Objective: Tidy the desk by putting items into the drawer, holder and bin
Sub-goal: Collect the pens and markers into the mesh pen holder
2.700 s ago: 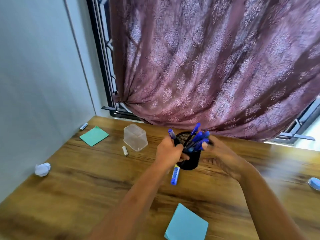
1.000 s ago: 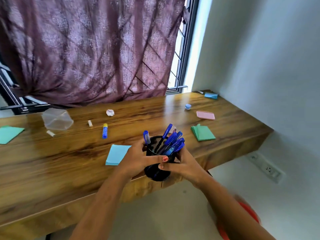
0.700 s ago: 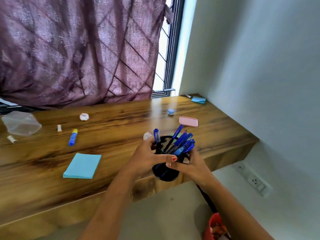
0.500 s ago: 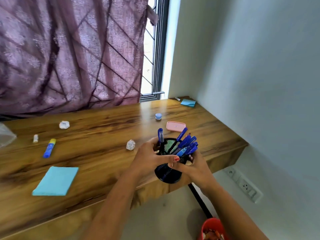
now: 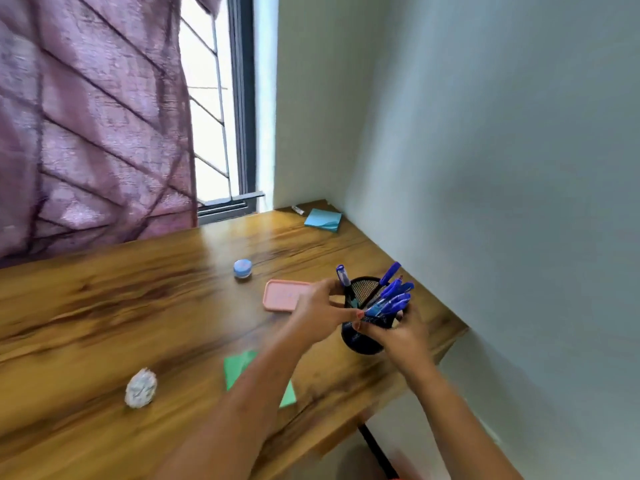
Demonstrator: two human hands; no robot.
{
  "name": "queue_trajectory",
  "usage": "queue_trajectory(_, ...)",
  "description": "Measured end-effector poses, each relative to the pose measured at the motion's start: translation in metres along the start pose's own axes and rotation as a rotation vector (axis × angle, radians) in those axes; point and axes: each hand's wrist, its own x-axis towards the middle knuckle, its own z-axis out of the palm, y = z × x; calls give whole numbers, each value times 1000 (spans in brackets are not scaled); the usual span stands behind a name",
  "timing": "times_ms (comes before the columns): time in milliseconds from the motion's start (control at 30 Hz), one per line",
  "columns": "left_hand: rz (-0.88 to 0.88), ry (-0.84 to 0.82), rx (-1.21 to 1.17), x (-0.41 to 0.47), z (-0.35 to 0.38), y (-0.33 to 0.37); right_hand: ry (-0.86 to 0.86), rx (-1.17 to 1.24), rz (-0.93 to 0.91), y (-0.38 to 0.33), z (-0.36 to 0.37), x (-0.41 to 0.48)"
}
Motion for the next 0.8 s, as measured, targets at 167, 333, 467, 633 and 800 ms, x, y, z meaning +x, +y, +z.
queue_trajectory(167,-6,-124,66,82,36,14,167,-32,46,19,-20,68)
queue_trajectory(333,-2,-158,100,133,67,25,212,-120,57,29,-46,116)
queue_trajectory(467,-39,-124,143,151,82,26,201,-144,60,45,-56,139)
queue_trajectory(633,-40,-125,157,159,94,28,168,-105,79,60,-63,148)
queue_trajectory(800,-80,-102,156,160,103,31,131,-182,42,61,-70,152)
